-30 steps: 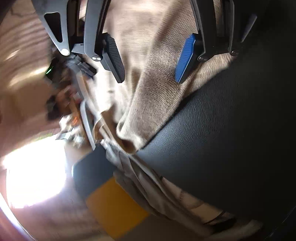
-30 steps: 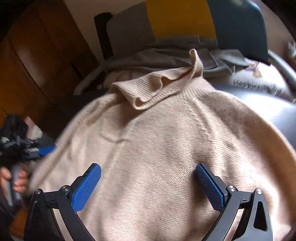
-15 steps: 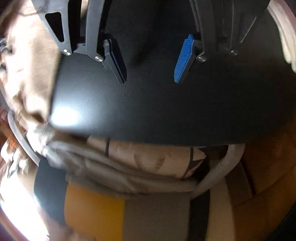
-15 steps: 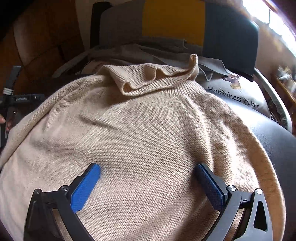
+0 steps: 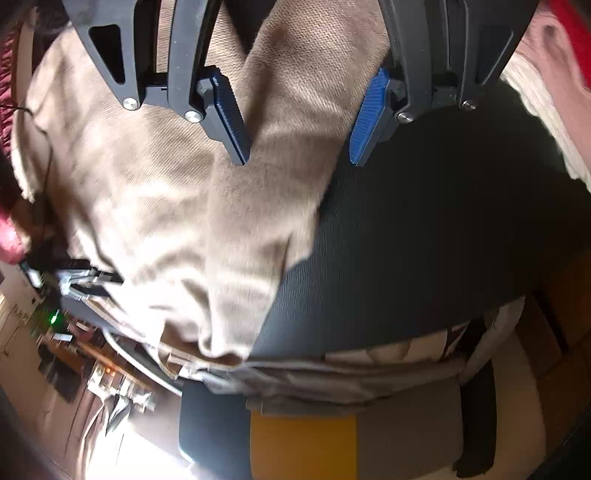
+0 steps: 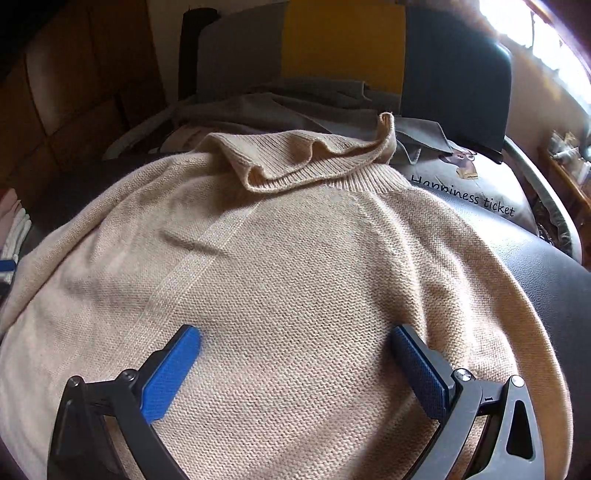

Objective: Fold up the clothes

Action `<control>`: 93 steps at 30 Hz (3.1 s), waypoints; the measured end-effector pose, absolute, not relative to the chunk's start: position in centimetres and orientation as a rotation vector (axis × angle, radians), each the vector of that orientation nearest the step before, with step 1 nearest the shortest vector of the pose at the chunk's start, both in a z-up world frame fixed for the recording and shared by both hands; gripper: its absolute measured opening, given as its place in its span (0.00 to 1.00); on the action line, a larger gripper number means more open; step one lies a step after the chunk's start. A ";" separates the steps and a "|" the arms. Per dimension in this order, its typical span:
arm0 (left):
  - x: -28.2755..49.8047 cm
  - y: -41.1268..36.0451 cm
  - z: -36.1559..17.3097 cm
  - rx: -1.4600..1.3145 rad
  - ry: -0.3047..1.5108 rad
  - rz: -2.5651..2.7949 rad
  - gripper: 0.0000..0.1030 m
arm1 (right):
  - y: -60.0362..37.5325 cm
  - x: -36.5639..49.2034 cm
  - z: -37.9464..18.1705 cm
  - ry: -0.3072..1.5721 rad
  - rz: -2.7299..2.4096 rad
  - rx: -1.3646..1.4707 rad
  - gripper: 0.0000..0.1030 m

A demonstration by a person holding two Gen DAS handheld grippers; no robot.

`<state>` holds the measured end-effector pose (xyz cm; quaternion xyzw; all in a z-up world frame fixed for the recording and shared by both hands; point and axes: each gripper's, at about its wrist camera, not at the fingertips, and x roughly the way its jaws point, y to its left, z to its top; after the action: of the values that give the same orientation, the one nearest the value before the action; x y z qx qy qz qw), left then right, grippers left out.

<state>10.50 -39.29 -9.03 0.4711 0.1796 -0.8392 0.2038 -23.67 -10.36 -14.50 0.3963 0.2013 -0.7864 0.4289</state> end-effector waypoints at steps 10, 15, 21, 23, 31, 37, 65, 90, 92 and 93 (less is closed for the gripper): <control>10.5 -48.2 -6.9 1.173 0.474 -1.994 0.04 | -10.7 -23.6 -14.5 0.505 -1.971 0.986 1.00; 9.7 -49.7 -5.9 1.174 0.736 -2.223 0.32 | -10.4 -23.5 -14.4 0.498 -1.977 0.979 1.00; 9.3 -43.3 -6.8 1.367 0.599 -2.496 0.52 | -10.6 -23.5 -14.4 0.487 -1.978 0.976 1.00; 9.1 -42.3 -7.8 1.416 0.584 -2.480 0.52 | -10.7 -23.5 -14.4 0.488 -1.978 0.975 1.00; 10.0 -41.6 -7.2 1.354 0.487 -2.286 0.06 | -10.6 -24.1 -14.6 0.491 -1.980 0.973 1.00; 9.0 -47.4 -5.3 1.228 0.414 -2.084 0.05 | -10.7 -23.8 -14.5 0.495 -1.980 0.970 1.00; 10.7 -34.6 -10.8 1.146 0.355 -2.156 0.41 | -11.5 -21.8 -14.4 0.533 -1.994 0.964 1.00; 3.4 -19.6 -9.2 1.219 0.221 -2.431 0.40 | 17.9 -7.0 -11.4 0.047 -2.004 1.302 1.00; 3.1 -19.0 -10.1 1.278 0.244 -2.427 0.41 | 18.9 -7.8 -12.0 0.090 -2.042 1.327 1.00; 3.0 -18.7 -10.5 1.280 0.219 -2.425 0.42 | 19.3 -8.4 -12.1 0.111 -2.061 1.328 1.00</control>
<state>2.98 -18.67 -10.46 0.4565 0.0782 -0.8648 0.1943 -8.36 19.25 -12.11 0.5095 0.0426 -0.7906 0.3369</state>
